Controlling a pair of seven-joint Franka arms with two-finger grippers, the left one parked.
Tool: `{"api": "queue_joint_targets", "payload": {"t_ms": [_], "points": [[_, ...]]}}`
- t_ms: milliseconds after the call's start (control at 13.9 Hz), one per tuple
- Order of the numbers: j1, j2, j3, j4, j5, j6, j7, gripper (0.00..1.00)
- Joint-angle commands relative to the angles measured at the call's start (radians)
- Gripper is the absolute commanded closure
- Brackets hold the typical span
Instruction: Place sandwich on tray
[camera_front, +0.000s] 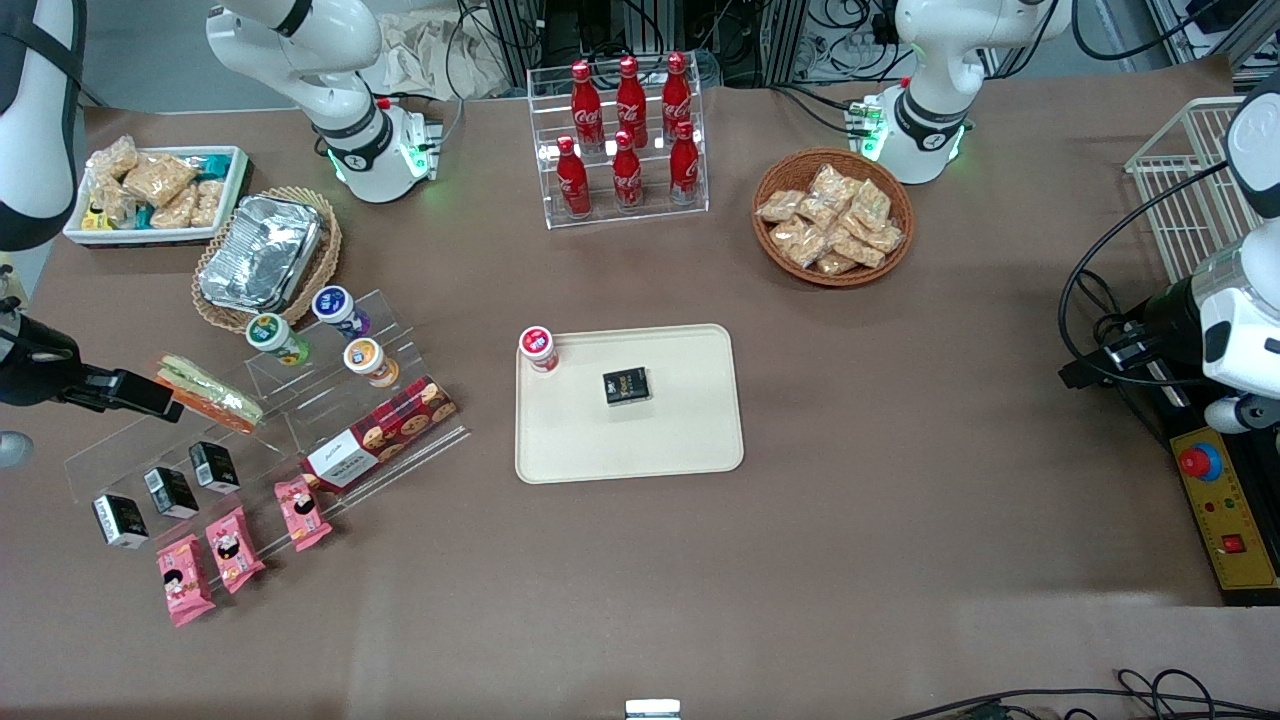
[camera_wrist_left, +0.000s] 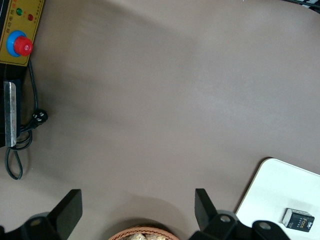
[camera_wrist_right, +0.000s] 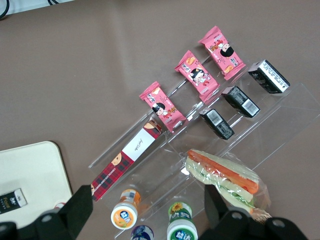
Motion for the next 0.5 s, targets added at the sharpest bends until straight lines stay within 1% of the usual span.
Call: {"api": "queue_joint_targets", "payload": {"t_ms": [0, 431], "points": [[-0.002, 0.001, 0.007, 0.013, -0.006, 0.004, 0.007, 0.01], [-0.008, 0.002, 0.007, 0.013, -0.003, 0.004, 0.006, 0.01]]}}
